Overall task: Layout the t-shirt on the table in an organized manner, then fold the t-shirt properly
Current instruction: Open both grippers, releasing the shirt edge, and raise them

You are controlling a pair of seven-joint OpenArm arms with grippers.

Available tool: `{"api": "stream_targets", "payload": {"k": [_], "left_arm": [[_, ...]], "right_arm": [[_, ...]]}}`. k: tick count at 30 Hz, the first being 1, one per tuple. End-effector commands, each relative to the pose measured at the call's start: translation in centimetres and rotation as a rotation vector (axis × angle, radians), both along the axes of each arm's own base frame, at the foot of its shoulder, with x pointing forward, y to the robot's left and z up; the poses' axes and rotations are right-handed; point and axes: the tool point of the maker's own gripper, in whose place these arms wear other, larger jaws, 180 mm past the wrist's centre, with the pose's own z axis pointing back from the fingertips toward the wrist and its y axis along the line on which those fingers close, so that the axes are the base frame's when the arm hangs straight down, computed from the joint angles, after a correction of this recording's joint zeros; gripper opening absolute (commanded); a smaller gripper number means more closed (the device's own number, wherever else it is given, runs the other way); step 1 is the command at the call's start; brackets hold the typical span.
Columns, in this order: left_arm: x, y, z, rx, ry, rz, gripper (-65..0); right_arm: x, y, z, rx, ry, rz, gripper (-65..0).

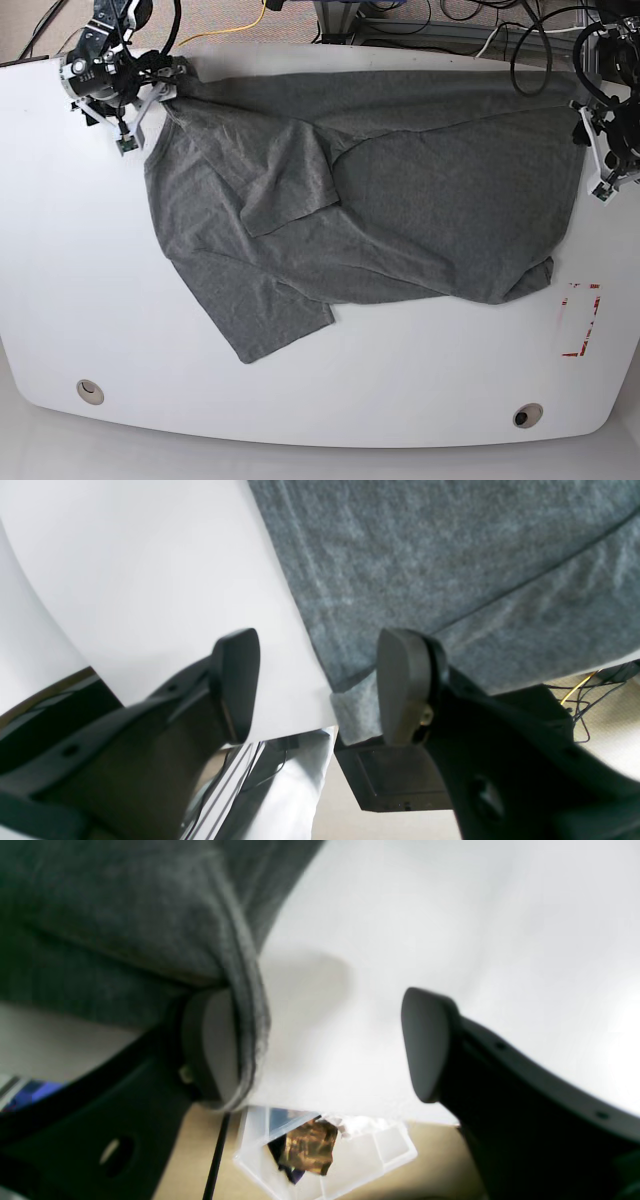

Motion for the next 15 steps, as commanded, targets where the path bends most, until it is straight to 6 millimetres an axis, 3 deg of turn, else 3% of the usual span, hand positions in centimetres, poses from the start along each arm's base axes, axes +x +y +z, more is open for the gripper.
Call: {"api": "stream_targets", "payload": {"k": [1, 8, 15], "left_arm": [[0.5, 0.5, 1.0, 0.024, -0.021, -0.009, -30.4], [0.5, 0.5, 1.0, 0.024, -0.021, -0.009, -30.4], [0.7, 1.1, 1.5, 0.045, -0.022, -0.017, -30.4]], "right_arm": [[1.5, -1.1, 1.4, -0.029, -0.061, 0.007, -18.2], [2.3, -2.6, 2.4, -0.073, -0.074, 0.026, -18.2], [1.5, -4.1, 2.7, -0.124, -0.018, 0.031, -18.2]]}}
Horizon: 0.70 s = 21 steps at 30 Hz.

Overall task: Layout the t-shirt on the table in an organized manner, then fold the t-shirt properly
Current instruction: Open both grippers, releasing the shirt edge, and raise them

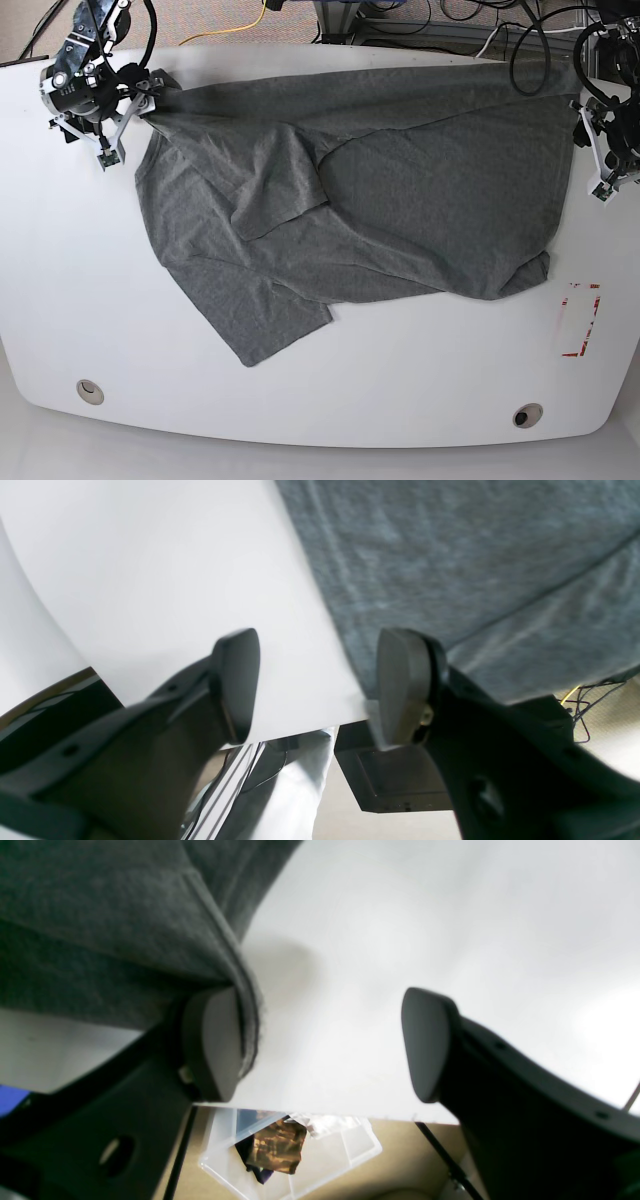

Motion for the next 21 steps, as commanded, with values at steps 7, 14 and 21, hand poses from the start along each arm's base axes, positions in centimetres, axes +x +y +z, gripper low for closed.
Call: {"api": "stream_targets", "payload": {"k": [7, 14, 21], "left_arm": [[1.3, 0.9, 1.8, 0.039, -0.044, -0.016, -30.4], [2.5, 0.9, 2.7, 0.041, -0.081, -0.015, -30.4], [3.7, 0.8, 3.5, 0.034, -0.123, -0.014, -30.4]], "right_arm": [[-0.6, -0.7, 0.5, -0.031, 0.028, -0.005, -18.2], [-0.2, 1.4, 0.4, 0.089, -0.015, 0.022, -18.2], [1.2, 4.2, 1.2, 0.243, -0.098, 0.063, -18.2]]}}
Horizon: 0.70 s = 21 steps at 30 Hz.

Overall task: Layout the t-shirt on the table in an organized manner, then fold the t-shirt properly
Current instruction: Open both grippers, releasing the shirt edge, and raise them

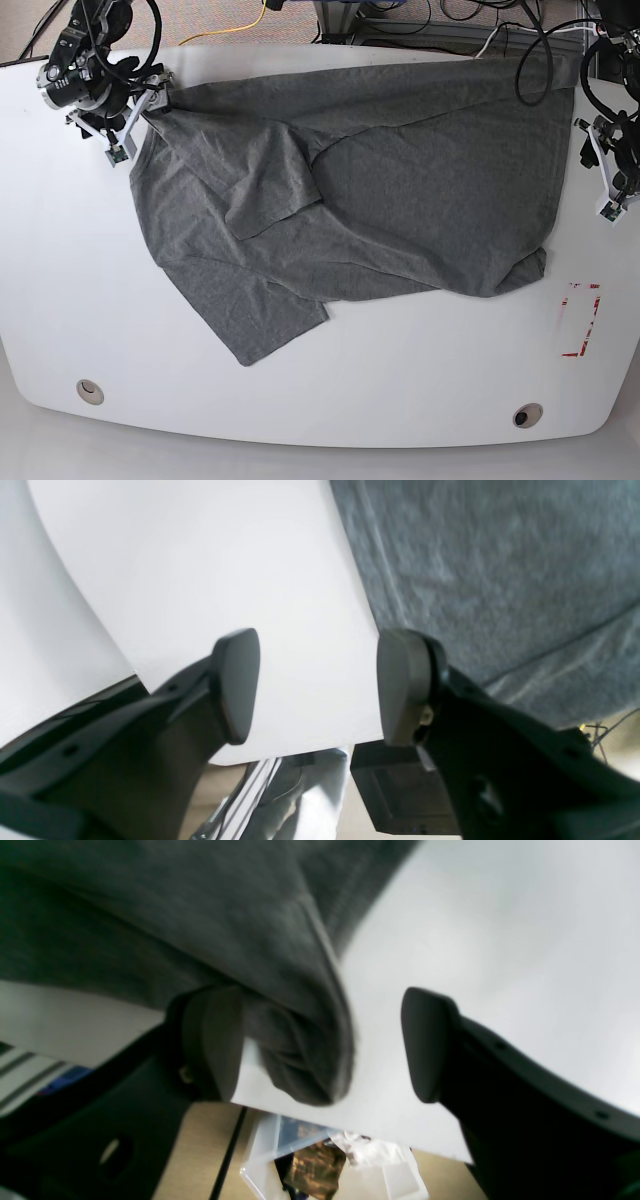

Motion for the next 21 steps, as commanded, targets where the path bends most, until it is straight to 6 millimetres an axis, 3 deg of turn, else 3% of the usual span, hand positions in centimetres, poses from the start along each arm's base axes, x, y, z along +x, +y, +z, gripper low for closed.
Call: {"api": "stream_targets", "payload": {"k": [1, 5, 11, 16, 21], "left_arm": [[1.2, 0.4, 1.6, 0.021, -0.051, -0.005, -30.4], [2.3, -0.1, 2.1, 0.000, -0.088, 0.000, -30.4], [3.7, -0.8, 2.8, -0.027, -0.139, 0.004, -30.4], [5.1, -3.4, 2.4, -0.118, -0.210, -0.013, -30.6], [6.2, -7.1, 0.7, -0.134, -0.213, -0.100, -30.8]], "right_arm": [[1.2, 0.4, 1.2, 0.026, -0.065, 0.015, -18.2], [2.4, 1.0, 2.0, 0.063, -0.124, 0.021, -18.2], [5.6, 0.4, 3.7, 0.034, -0.225, 0.012, -18.2], [9.0, -0.5, 5.3, -0.007, -0.324, -0.009, -18.2], [12.0, -0.7, 4.8, 0.027, -0.343, -0.057, -18.4]]}}
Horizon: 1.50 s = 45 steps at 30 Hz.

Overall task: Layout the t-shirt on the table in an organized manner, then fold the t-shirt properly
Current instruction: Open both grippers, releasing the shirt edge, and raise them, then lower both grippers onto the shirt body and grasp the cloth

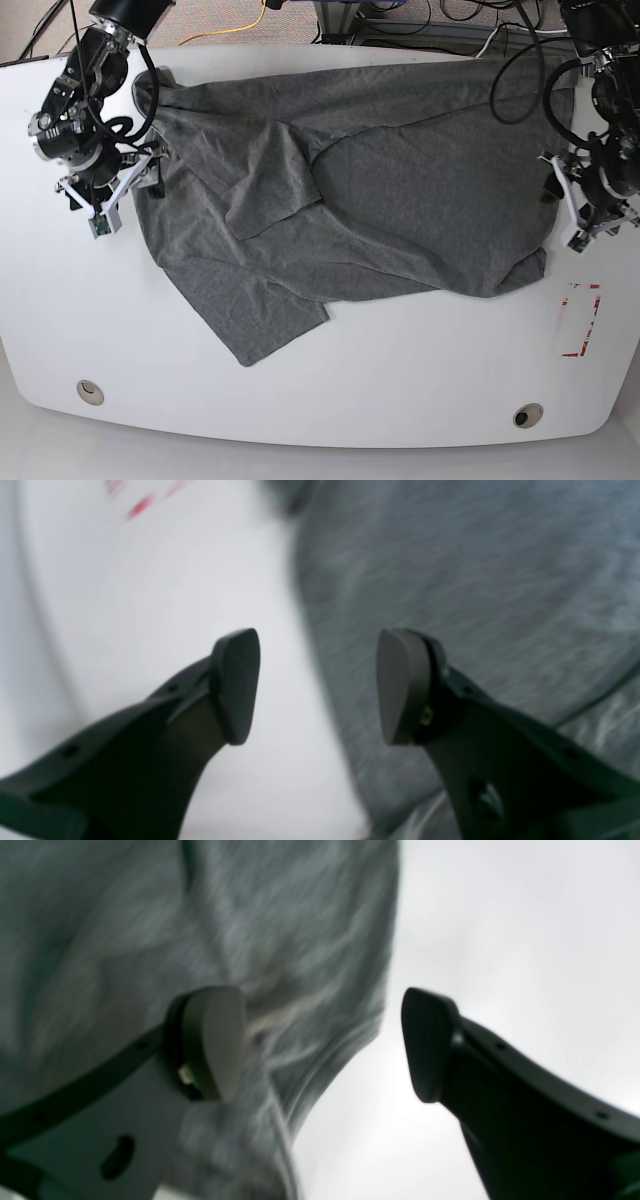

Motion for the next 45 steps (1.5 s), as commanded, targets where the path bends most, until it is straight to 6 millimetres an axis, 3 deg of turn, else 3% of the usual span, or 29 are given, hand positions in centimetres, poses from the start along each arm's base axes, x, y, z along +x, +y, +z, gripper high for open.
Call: {"api": "stream_targets", "payload": {"k": [1, 6, 8, 12, 15, 18, 24, 30, 34, 41, 45], "left_arm": [[1.3, -1.3, 0.4, 0.022, -0.053, -0.045, -31.9], [2.1, -3.4, -0.9, 0.032, -0.104, -0.041, -43.1], [2.4, -3.6, -1.5, 0.065, -0.117, -0.021, -49.2], [3.1, -3.9, -3.3, 0.105, -0.118, 0.015, -59.9], [4.0, -4.0, -4.6, 0.123, -0.118, 0.028, -62.9], [4.3, -4.0, -6.4, 0.122, -0.089, 0.028, -62.9], [5.2, -4.1, -8.8, 0.076, -0.032, 0.034, -62.9], [6.1, -3.9, -10.6, 0.042, 0.029, 0.047, -62.9], [6.4, -2.8, -11.3, 0.048, 0.062, 0.052, -62.8], [8.0, -3.7, -11.8, 0.036, 0.091, 0.019, -62.8], [8.7, -4.4, -11.7, 0.037, 0.094, -0.003, -62.8]], "right_arm": [[2.3, 0.0, 0.4, 0.032, -0.038, -0.017, -18.4], [4.5, -0.3, -0.6, 0.069, -0.024, -0.045, -19.7], [5.5, -0.1, -1.0, 0.103, -0.034, -0.051, -24.4], [7.1, 0.5, -2.3, 0.178, -0.039, -0.057, -41.4], [8.2, 2.0, -3.5, 0.220, -0.021, -0.024, -52.5], [8.7, 3.4, -4.6, 0.254, -0.010, 0.005, -58.3], [9.2, 4.6, -6.1, 0.313, -0.018, 0.010, -58.5], [9.3, 4.0, -7.7, 0.349, 0.004, -0.017, -58.5], [9.2, 3.0, -8.8, 0.376, -0.004, -0.051, -58.5], [10.1, 1.1, -9.9, 0.394, -0.007, -0.082, -58.5], [11.0, 1.1, -10.1, 0.387, -0.013, -0.060, -58.5]]}}
